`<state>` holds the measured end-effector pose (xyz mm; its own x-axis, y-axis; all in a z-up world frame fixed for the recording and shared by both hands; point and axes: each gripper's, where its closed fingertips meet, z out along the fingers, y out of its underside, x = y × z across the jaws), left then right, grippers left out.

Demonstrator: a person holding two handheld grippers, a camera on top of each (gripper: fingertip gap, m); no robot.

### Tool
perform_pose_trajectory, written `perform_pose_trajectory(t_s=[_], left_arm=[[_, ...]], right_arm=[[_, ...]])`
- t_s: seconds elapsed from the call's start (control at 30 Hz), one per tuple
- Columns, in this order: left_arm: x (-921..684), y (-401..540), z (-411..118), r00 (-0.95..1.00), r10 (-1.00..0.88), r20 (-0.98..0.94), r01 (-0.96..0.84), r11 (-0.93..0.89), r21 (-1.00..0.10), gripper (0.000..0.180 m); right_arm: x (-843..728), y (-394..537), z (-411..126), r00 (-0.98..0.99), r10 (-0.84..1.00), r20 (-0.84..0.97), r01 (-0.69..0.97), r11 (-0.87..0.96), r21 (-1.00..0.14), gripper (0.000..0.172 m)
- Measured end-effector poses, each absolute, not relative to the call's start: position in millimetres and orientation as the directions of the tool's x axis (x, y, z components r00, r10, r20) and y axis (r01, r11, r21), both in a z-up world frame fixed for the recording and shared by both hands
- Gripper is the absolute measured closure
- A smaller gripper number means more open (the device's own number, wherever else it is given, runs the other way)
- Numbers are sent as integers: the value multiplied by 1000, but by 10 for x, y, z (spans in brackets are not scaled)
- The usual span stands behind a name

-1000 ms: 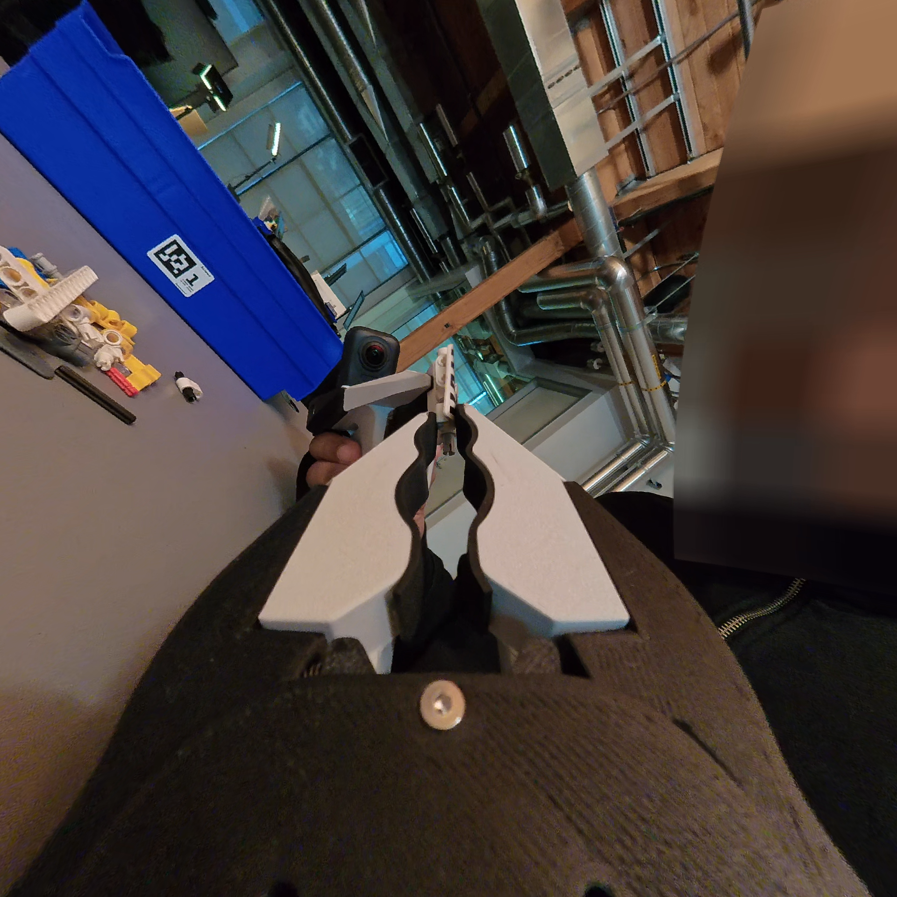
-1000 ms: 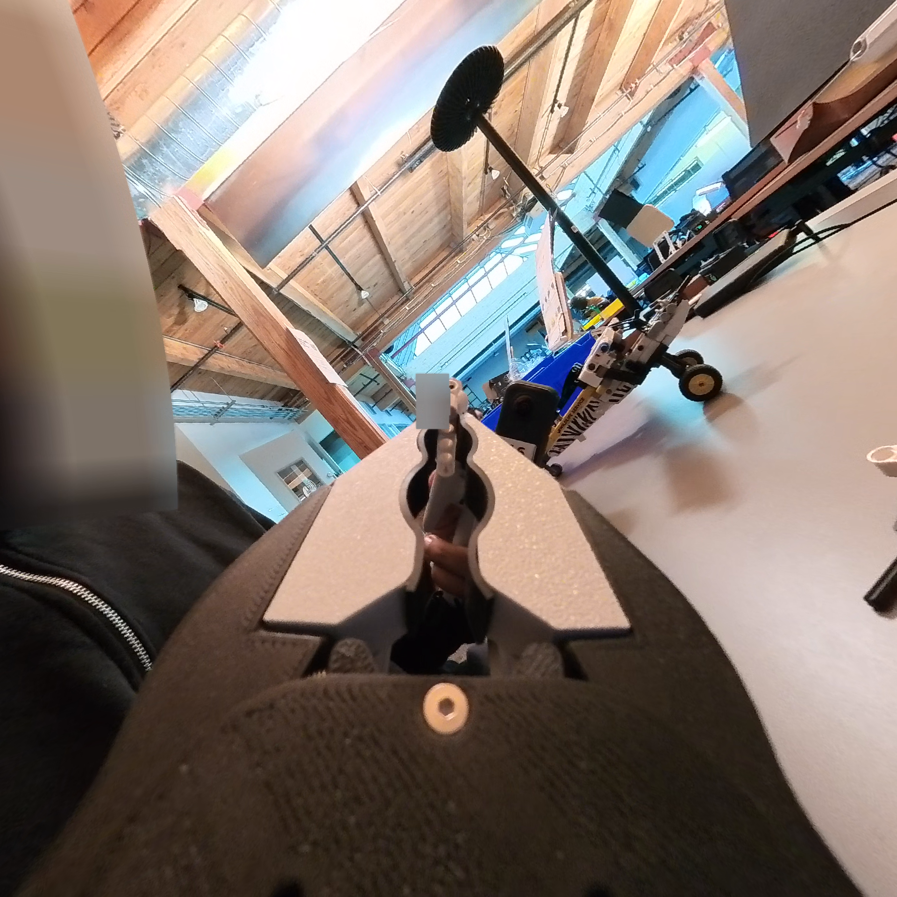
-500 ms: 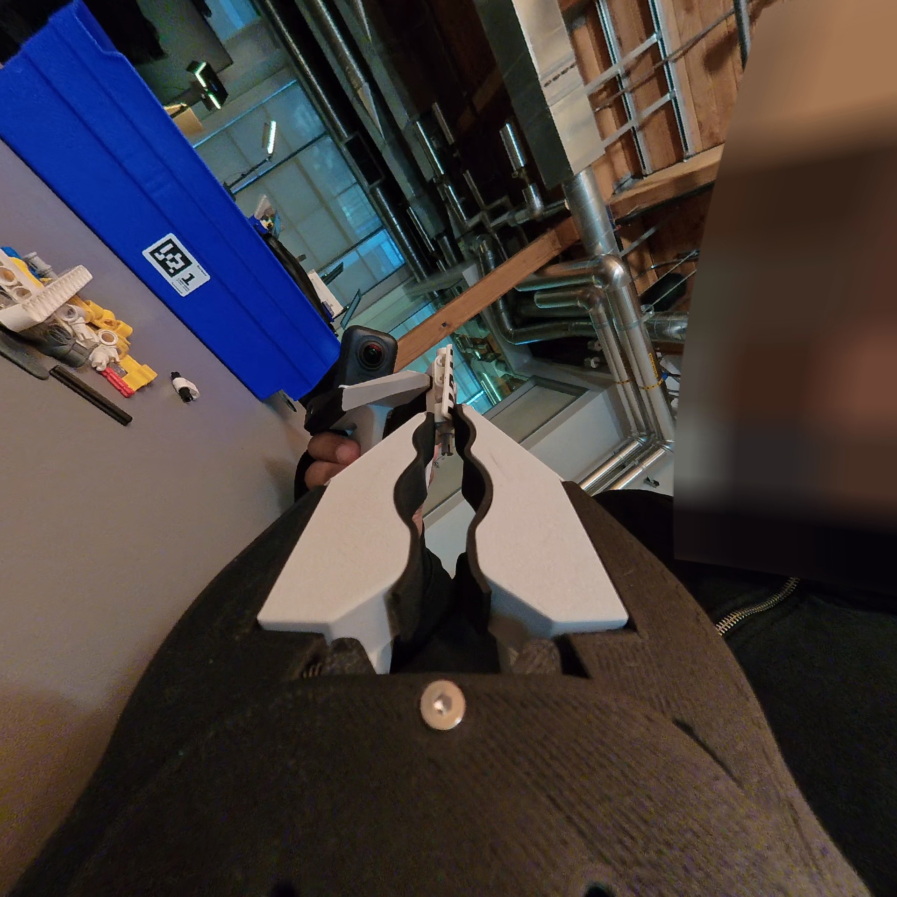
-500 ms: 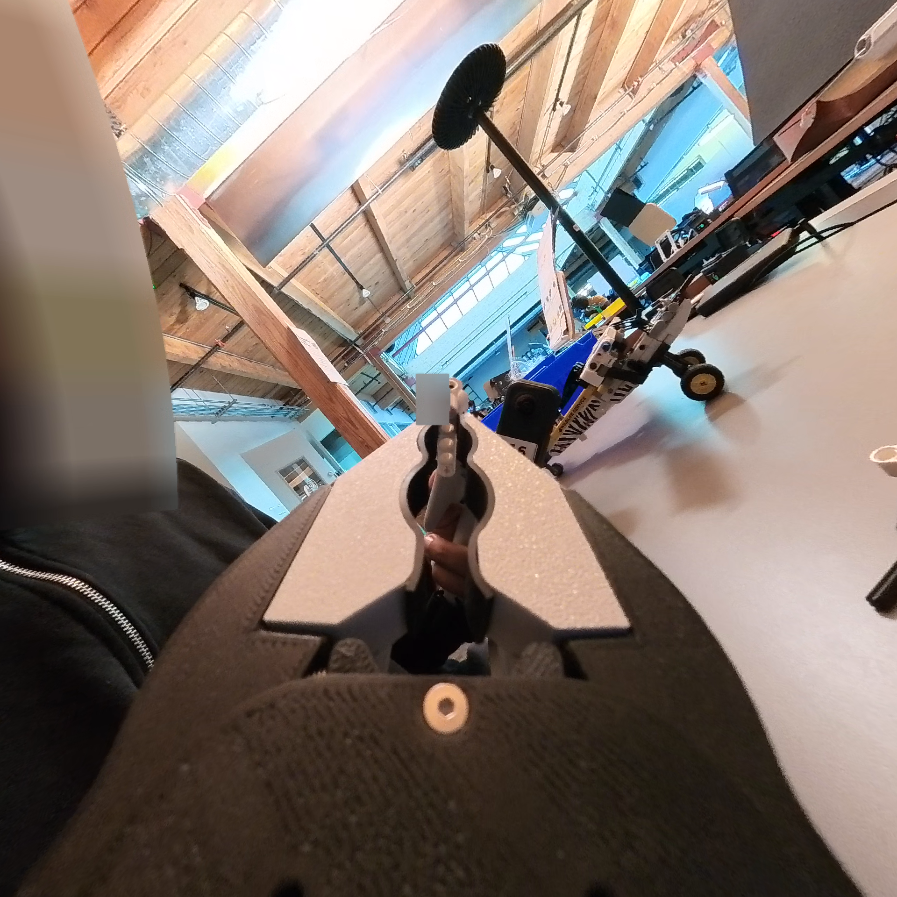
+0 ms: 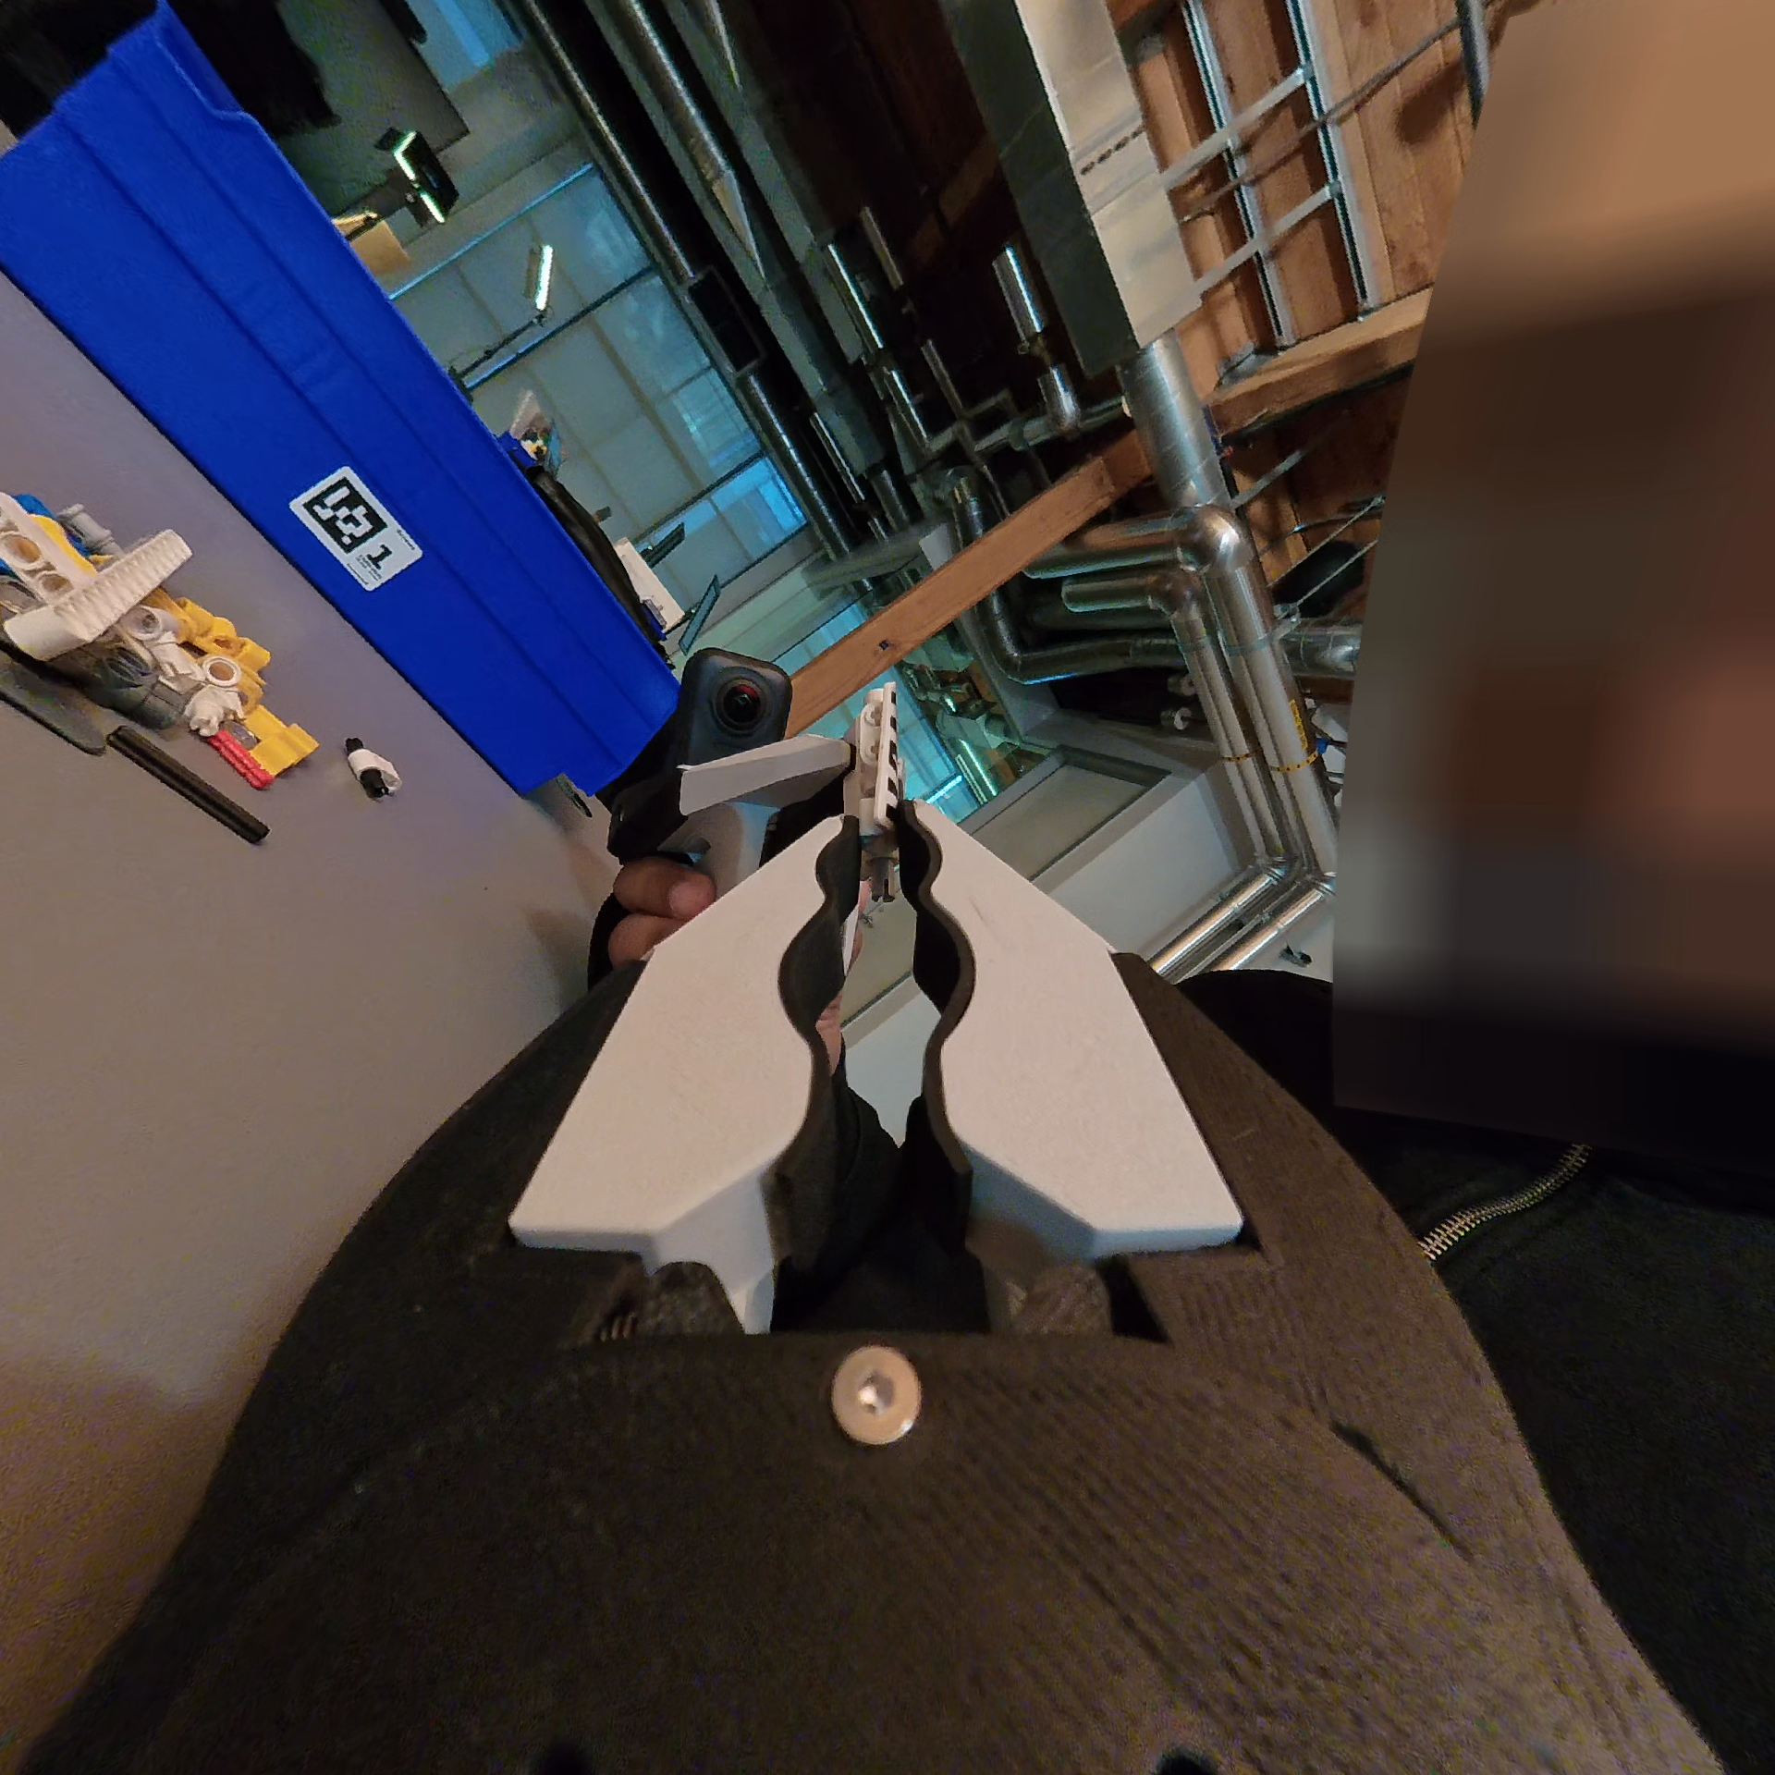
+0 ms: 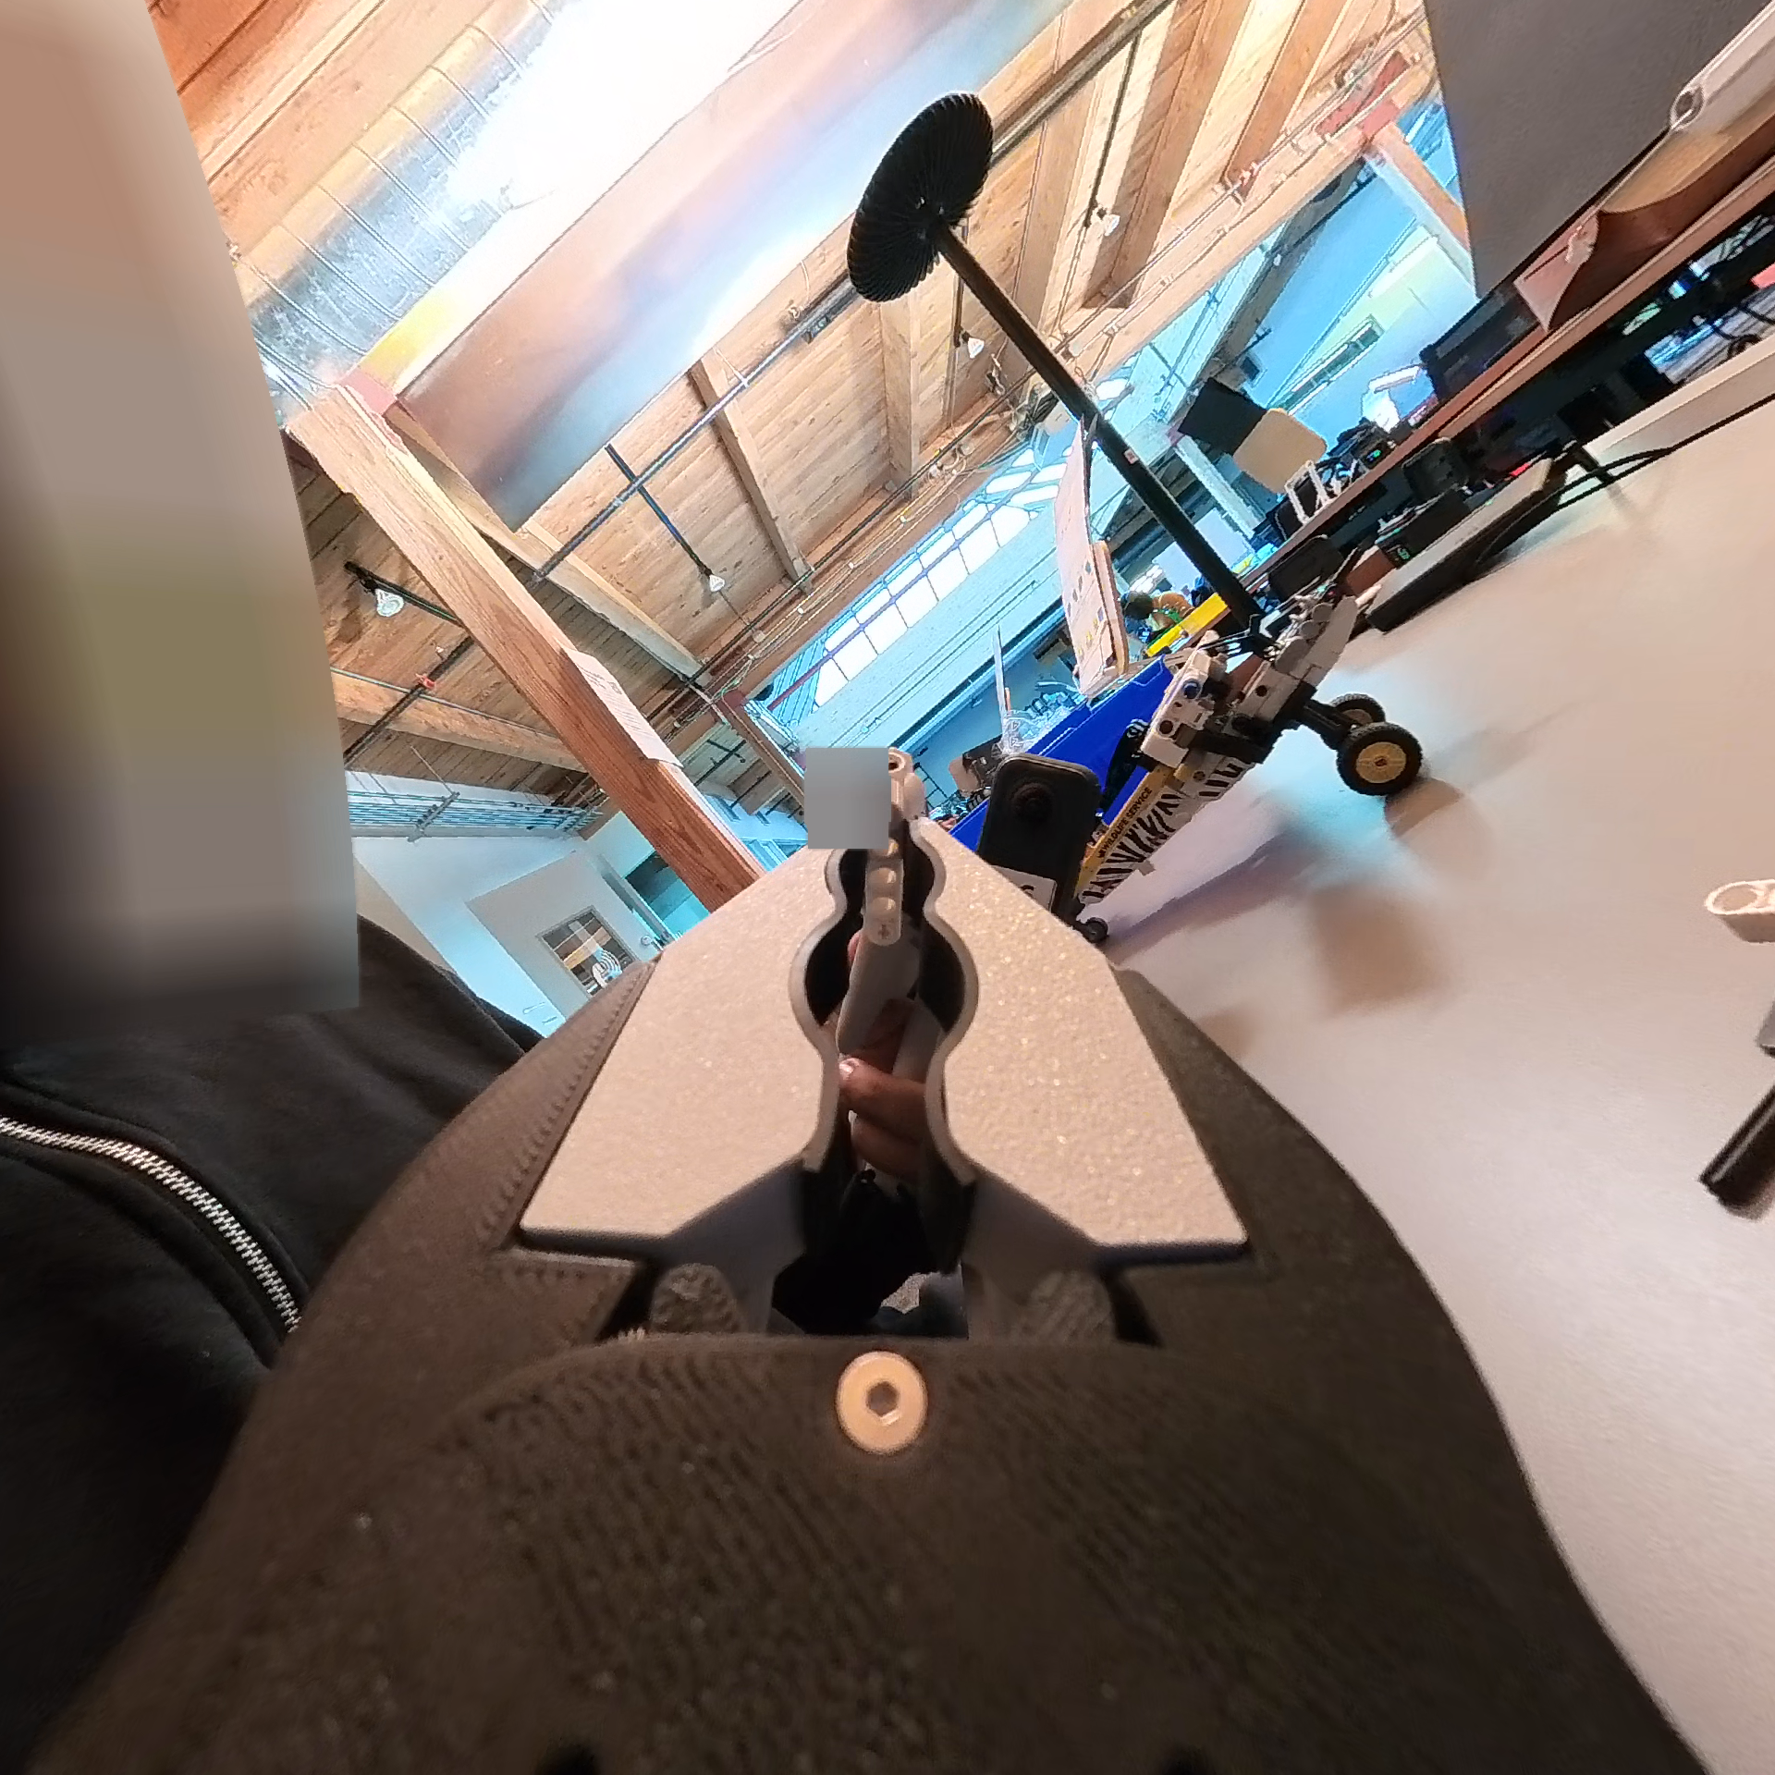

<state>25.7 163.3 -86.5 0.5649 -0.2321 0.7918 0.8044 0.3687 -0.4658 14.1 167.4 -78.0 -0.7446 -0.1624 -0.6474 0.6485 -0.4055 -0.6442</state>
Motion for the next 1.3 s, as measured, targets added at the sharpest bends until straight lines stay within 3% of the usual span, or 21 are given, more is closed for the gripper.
perform_pose_trajectory(t_s=[0.4, 0.6, 0.87, 1.3], left_arm=[[144, 1538, -860, 579, -178, 796, 762, 467, -450, 168], [163, 1562, -868, 579, -178, 795, 767, 450, -458, 166], [317, 1672, -862, 565, -245, 788, 810, 348, -472, 148], [330, 1641, -824, 560, -284, 779, 814, 363, -453, 162]], right_arm=[[108, 1732, -733, -773, -122, -623, 597, -472, -649, 168], [141, 1733, -728, -779, -136, -612, 596, -463, -656, 168], [244, 1744, -733, -764, -194, -615, 634, -402, -661, 168], [206, 1737, -753, -757, -184, -626, 639, -407, -653, 167]])
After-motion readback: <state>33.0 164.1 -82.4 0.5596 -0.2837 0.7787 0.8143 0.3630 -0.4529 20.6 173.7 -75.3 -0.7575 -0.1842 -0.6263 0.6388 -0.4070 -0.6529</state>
